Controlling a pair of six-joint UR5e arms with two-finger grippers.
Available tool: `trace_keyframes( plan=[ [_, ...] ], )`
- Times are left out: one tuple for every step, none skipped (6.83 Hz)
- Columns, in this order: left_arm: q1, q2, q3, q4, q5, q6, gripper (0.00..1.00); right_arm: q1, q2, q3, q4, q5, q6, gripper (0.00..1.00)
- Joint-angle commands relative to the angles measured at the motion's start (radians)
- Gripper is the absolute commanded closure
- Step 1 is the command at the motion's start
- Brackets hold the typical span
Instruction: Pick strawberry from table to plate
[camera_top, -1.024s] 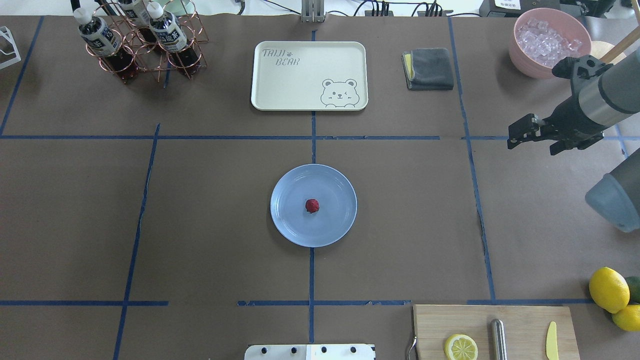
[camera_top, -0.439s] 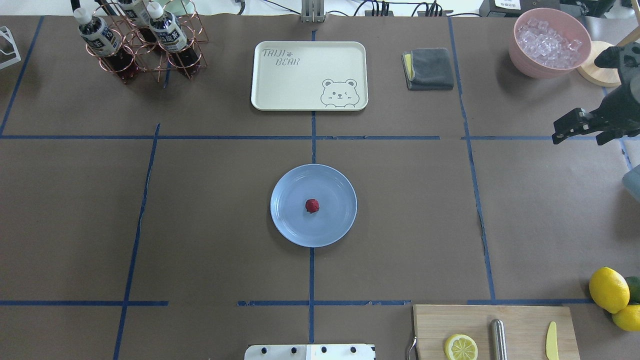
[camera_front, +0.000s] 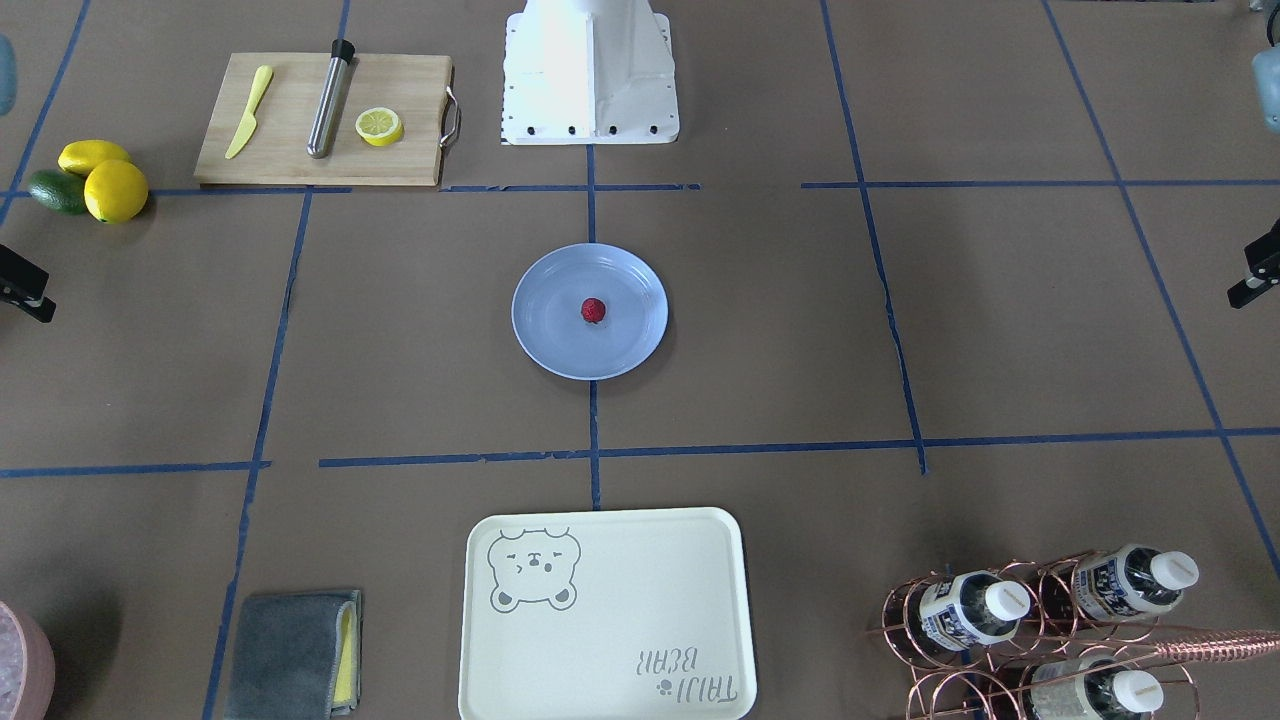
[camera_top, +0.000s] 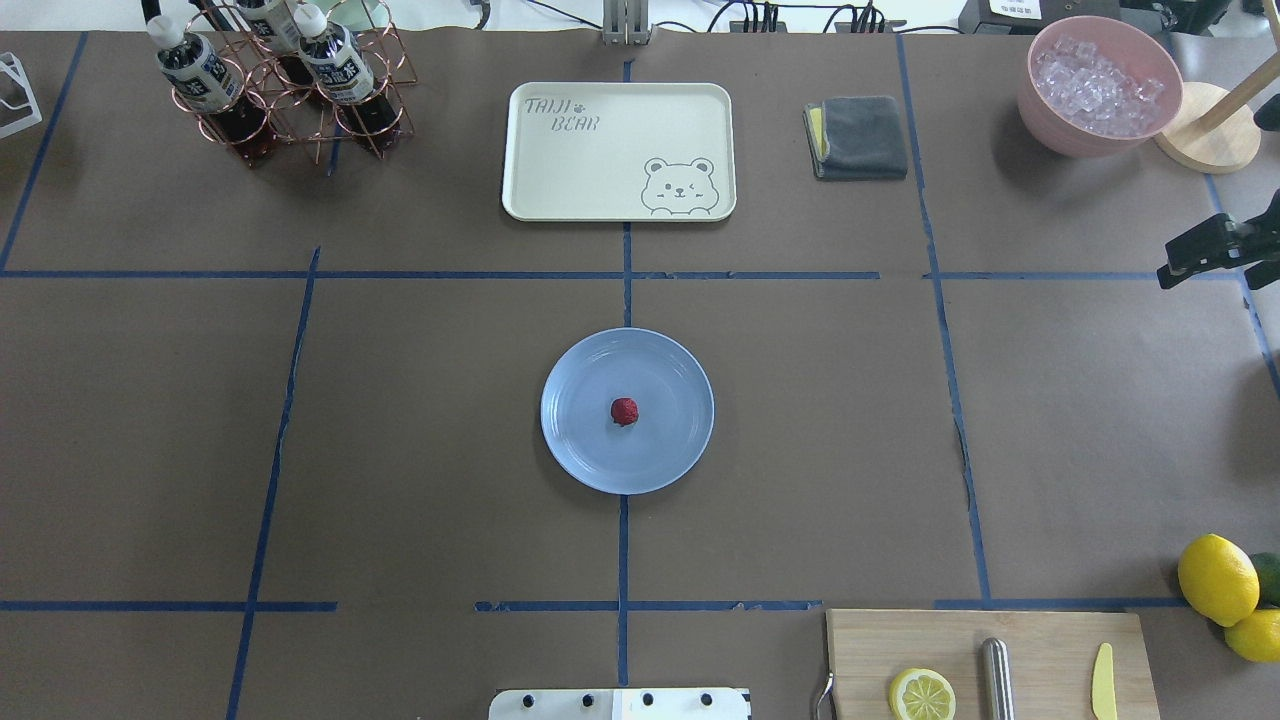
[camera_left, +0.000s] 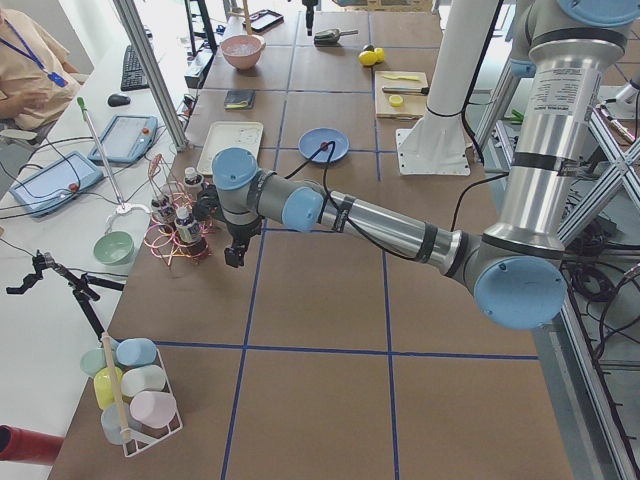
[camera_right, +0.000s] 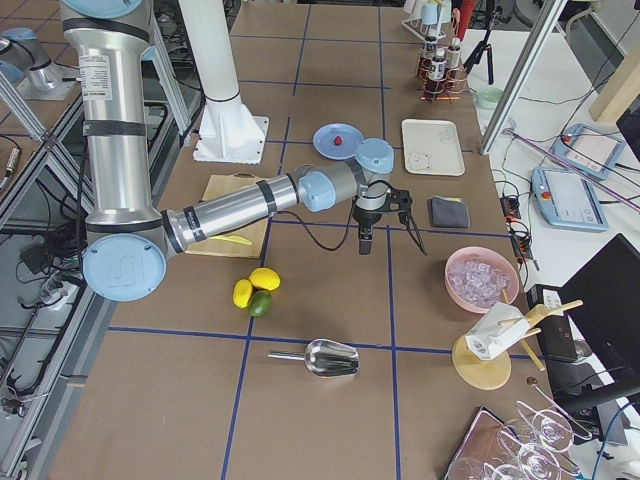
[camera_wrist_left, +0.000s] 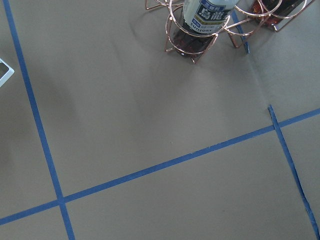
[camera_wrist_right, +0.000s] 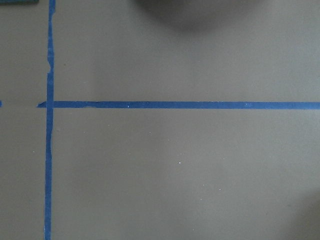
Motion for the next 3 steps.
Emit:
trace_keyframes(
  plan=[
    [0.002, 0.0, 0.021, -0.03, -0.002, 0.002, 0.0, 0.018, -0.008, -0.003, 0.002, 0.037, -0.018, 0.0],
    [0.002, 0.001, 0.043, -0.065, -0.002, 0.002, 0.0, 0.018, -0.008, -0.003, 0.002, 0.048, -0.018, 0.0],
    [0.002, 0.006, 0.061, -0.105, -0.002, 0.002, 0.0, 0.018, -0.006, -0.004, 0.003, 0.044, -0.016, 0.0]
  ],
)
